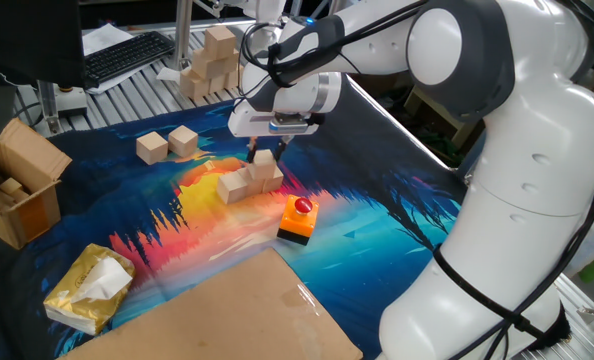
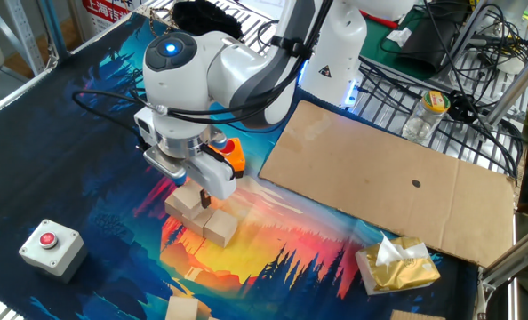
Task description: Stack the blocks into a pyramid shape
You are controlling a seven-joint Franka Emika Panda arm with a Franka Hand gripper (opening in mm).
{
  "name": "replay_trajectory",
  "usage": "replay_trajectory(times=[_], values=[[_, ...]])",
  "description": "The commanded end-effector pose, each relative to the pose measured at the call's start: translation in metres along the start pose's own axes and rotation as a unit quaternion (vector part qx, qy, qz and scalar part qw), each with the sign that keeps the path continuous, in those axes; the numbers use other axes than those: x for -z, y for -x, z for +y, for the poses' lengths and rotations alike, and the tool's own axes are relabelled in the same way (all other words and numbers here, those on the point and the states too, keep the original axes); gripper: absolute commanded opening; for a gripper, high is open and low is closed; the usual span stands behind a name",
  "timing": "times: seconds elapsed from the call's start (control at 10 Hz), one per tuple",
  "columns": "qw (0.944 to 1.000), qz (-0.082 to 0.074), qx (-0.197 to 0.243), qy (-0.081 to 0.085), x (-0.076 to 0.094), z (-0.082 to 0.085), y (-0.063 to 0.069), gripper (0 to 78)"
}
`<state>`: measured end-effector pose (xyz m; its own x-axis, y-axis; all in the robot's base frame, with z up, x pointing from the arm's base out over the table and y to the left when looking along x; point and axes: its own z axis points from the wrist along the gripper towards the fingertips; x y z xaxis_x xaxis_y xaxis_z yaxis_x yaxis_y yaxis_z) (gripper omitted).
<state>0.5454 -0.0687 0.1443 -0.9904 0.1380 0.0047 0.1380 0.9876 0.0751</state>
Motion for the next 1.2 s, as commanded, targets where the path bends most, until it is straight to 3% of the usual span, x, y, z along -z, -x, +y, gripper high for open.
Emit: replay_trajectory(times=[0.1, 0.4, 0.5, 0.6, 1.0, 1.2], values=[[1.0, -0.002, -0.002, -0.001, 0.002, 0.0, 0.001, 77.5], [1.0, -0.002, -0.002, -0.001, 0.002, 0.0, 0.001, 77.5], [0.9984, 0.009, -0.043, -0.035, 0.034, 0.019, -0.009, 77.5], [0.9977, 0.009, -0.049, -0.045, 0.039, 0.022, -0.01, 77.5], [0.996, 0.009, -0.067, -0.058, 0.054, 0.026, -0.01, 77.5], [0.9958, 0.013, -0.063, -0.065, 0.071, 0.025, -0.007, 77.5]])
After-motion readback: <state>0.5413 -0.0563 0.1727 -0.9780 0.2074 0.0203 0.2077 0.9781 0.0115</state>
